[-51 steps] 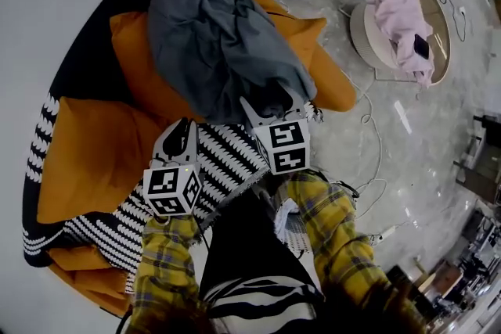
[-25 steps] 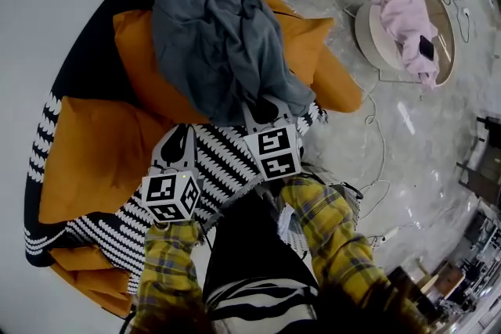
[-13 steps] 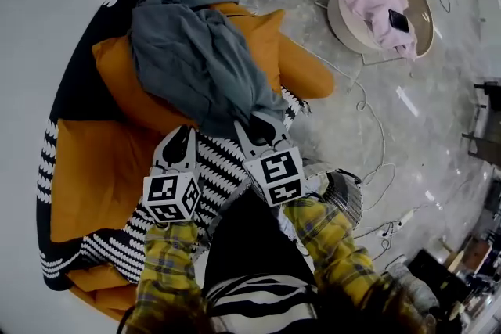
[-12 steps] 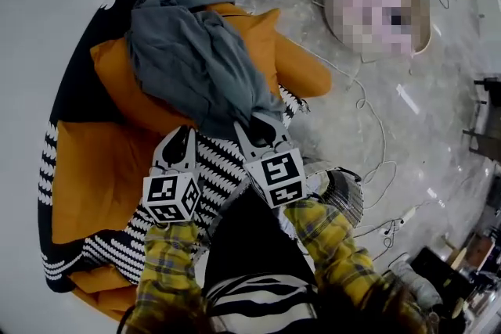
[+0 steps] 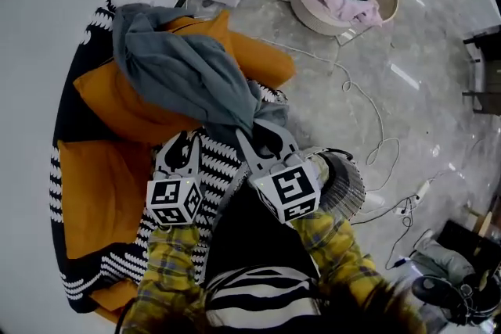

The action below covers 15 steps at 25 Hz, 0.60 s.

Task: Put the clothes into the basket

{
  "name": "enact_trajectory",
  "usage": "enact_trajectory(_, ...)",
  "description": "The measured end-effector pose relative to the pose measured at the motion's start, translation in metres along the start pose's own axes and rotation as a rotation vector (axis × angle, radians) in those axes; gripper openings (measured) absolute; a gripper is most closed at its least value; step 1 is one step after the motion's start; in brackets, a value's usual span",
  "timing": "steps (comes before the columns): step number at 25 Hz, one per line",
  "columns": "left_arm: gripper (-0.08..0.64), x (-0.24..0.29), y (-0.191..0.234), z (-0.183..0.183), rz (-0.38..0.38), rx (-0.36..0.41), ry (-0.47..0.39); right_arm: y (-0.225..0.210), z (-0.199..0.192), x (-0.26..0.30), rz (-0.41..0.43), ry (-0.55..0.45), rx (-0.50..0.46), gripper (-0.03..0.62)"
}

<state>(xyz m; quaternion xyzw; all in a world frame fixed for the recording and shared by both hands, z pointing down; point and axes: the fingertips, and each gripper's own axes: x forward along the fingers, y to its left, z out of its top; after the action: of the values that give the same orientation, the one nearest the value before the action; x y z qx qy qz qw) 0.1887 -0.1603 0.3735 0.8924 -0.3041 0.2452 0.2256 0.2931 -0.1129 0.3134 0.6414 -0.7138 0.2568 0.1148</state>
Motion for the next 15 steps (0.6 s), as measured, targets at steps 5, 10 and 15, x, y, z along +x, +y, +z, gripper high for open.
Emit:
enact_trajectory(5, 0.126, 0.006, -0.029, 0.010, -0.041, 0.047, 0.006, -0.019, 0.024, -0.052, -0.048, -0.084, 0.039, 0.089)
enact_trajectory(10, 0.140, 0.017, -0.057, 0.015, -0.072, 0.088, 0.010, -0.040, 0.027, -0.108, -0.097, -0.130, 0.092, 0.087)
enact_trajectory(15, 0.178, 0.032, -0.093, 0.018, -0.093, 0.105, 0.006, -0.058, 0.022, -0.164, -0.125, -0.161, 0.122, 0.087)
